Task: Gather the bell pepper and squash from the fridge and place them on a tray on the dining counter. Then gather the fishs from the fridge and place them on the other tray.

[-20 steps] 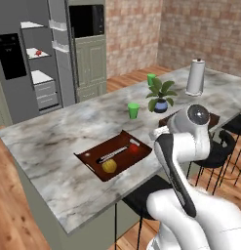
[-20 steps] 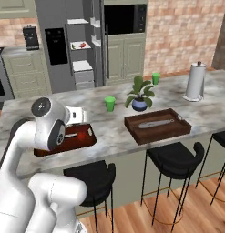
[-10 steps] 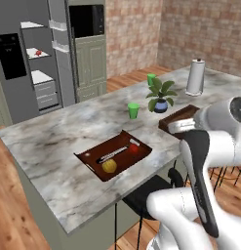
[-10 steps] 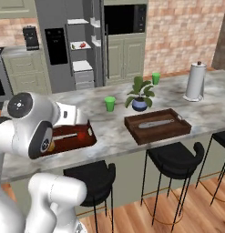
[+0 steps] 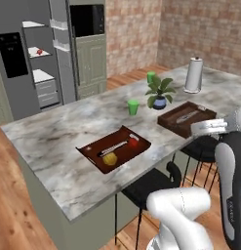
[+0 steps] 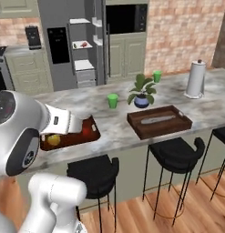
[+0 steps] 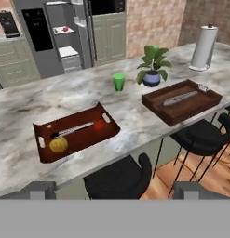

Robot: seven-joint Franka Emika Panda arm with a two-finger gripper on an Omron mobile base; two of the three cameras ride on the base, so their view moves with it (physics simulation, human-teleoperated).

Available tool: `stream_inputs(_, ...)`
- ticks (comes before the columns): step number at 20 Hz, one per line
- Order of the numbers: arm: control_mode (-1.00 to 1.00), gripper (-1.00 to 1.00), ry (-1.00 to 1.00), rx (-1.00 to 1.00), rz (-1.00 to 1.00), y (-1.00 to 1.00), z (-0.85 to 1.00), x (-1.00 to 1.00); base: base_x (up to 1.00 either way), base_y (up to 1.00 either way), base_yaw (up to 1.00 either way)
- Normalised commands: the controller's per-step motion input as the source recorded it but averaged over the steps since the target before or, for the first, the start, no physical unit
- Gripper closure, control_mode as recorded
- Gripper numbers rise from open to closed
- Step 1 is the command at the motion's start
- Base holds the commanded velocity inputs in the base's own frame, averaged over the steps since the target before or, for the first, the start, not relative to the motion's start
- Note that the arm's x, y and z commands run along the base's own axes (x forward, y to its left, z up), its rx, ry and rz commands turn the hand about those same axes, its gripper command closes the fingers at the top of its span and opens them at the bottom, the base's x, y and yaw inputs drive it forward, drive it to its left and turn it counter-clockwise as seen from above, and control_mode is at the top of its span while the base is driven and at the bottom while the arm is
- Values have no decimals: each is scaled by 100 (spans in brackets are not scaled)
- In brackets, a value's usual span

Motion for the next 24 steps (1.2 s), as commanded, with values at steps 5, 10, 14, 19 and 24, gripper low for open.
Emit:
stream_inputs(5,100,-100,0,0,0,0,0,0,-98,87,0)
stream_inputs(10,100,-100,0,0,0,0,0,0,-100,100,0)
stream_inputs(14,100,-100,0,0,0,0,0,0,-82,100,0)
stream_inputs(19,100,-100,0,0,0,0,0,0,-47,100,5)
stream_inputs(24,100,-100,0,0,0,0,0,0,-9,88,59)
